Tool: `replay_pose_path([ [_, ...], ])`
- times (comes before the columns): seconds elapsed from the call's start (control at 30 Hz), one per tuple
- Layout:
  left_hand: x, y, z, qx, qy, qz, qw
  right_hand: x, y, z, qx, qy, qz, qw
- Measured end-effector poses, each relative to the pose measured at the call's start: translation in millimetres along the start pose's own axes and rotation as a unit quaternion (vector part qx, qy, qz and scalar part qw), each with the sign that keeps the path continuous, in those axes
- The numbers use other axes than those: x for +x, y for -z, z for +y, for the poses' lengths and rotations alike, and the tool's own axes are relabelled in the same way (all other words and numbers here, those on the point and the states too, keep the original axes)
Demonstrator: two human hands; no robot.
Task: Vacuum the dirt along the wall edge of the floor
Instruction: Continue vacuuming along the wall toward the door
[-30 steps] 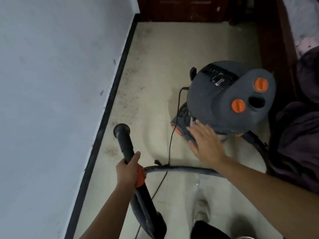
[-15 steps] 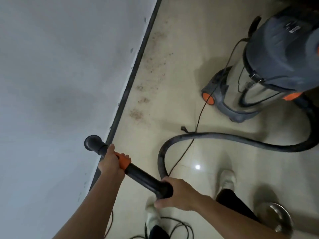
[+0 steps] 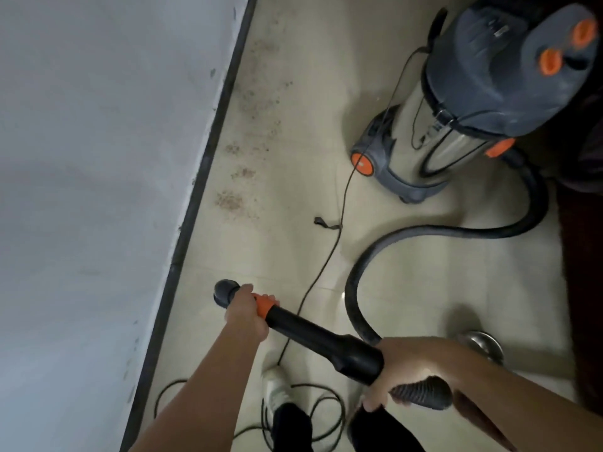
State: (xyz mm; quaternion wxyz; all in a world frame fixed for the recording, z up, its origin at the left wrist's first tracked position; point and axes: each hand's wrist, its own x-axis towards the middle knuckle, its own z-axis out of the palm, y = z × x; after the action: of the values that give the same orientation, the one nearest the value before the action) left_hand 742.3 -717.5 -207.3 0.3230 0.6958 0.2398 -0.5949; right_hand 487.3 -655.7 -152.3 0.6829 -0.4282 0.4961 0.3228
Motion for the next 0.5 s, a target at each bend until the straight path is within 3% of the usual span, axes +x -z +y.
replay_pose_path([
  [0.13, 4, -19, -22, 0.006, 0.018, 0.014, 1.000, -8, 12, 27, 0.056, -0.016, -0.027, 0.998],
  [0.2, 6, -31, -33, 0.004, 0.009, 0.015, 1.000, 1, 14, 50, 0.039, 0.006, 0.046, 0.998],
  [0.3, 8, -50, -44, -0.008, -0.020, 0.028, 0.999, 20, 19, 83, 0.002, 0.001, 0.223, 0.975],
  [0.4, 2, -68, -49, -0.011, -0.055, 0.035, 0.998, 37, 28, 90, -0.007, 0.007, 0.275, 0.961],
  [0.5, -7, -89, -32, -0.030, -0.108, 0.042, 0.993, 55, 28, 74, -0.028, 0.072, 0.328, 0.941],
])
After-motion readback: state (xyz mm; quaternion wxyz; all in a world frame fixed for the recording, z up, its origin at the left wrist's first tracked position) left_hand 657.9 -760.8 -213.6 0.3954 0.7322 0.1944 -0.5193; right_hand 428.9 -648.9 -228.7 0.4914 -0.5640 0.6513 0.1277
